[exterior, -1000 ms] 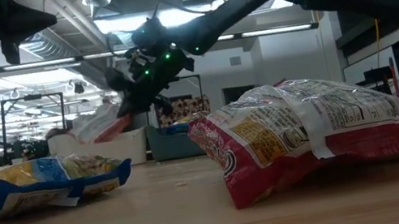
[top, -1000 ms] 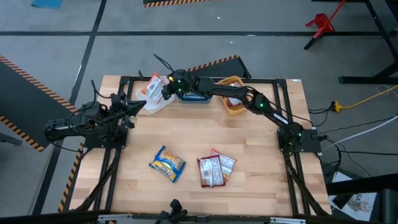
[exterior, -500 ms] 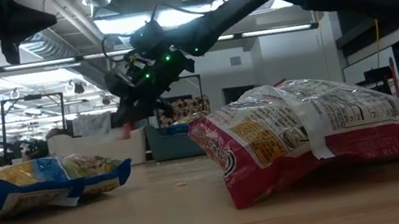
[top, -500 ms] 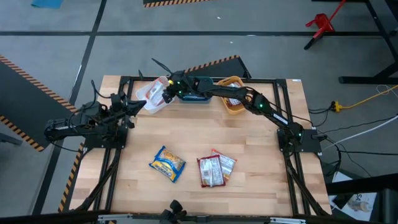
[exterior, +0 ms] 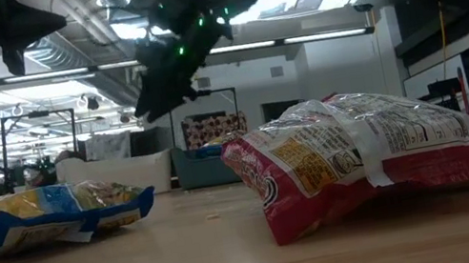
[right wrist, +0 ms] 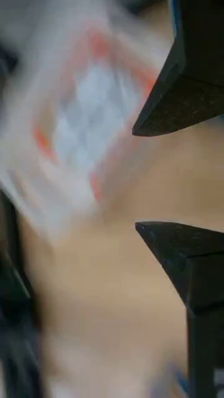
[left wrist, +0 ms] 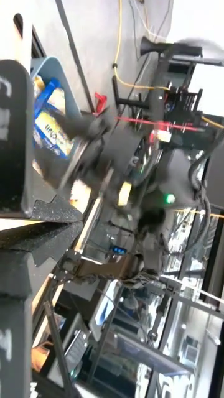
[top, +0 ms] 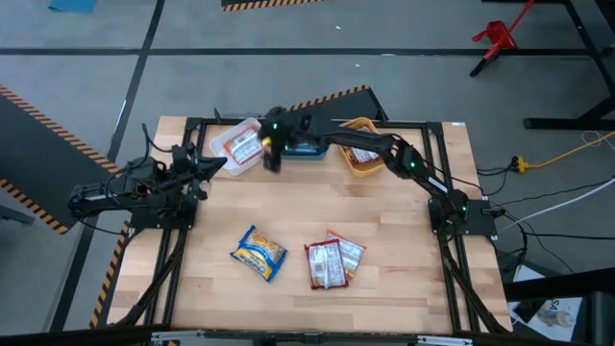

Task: Sort Maruchan noodles
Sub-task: Put the blue noodle pack into the blue bin

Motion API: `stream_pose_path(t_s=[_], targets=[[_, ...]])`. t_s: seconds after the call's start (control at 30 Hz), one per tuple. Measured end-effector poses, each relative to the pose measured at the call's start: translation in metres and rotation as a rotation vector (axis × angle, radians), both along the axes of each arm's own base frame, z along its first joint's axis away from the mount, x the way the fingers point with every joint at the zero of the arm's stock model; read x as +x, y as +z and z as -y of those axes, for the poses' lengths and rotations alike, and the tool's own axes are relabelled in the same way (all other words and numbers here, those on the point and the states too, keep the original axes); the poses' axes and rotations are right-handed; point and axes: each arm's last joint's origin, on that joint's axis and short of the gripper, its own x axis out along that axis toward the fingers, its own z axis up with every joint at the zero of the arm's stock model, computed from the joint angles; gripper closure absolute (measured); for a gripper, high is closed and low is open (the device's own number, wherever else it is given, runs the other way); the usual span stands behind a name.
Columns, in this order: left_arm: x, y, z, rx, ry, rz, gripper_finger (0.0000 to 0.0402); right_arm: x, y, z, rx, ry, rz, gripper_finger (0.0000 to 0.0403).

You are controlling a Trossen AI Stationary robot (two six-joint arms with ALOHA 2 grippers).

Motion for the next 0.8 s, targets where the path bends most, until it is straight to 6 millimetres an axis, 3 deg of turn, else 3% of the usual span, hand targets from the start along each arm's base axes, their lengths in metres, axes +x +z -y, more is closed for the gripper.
stream_pose_path(t_s=[0.17,0.4,0.5,0.67,0.8], targets=[[0.0,0.0,0.0,0.001,-0.002,-0.001,0.0399,0.002,0.001,-0.064,0.094,0.248,-0.09,0.0182],[0.001,0.0,0.001,-0.018,-0.049,0.004,0.0399,0.029,-0.036,-0.157,-0.009,0.47,-0.055,0.015],[0.001,-0.001,0.002,-0.038,-0.086,0.011,0.0399,0.036,-0.05,-0.17,-0.044,0.467,-0.043,0.0111],[0.001,-0.003,0.003,-0.074,-0.104,-0.002,0.0399,0.039,-0.067,-0.169,0.028,0.391,-0.075,0.0037],[0.002,-0.006,0.003,-0.09,-0.108,-0.024,0.0399,0.036,-0.076,-0.17,0.115,0.347,-0.14,0.0007]])
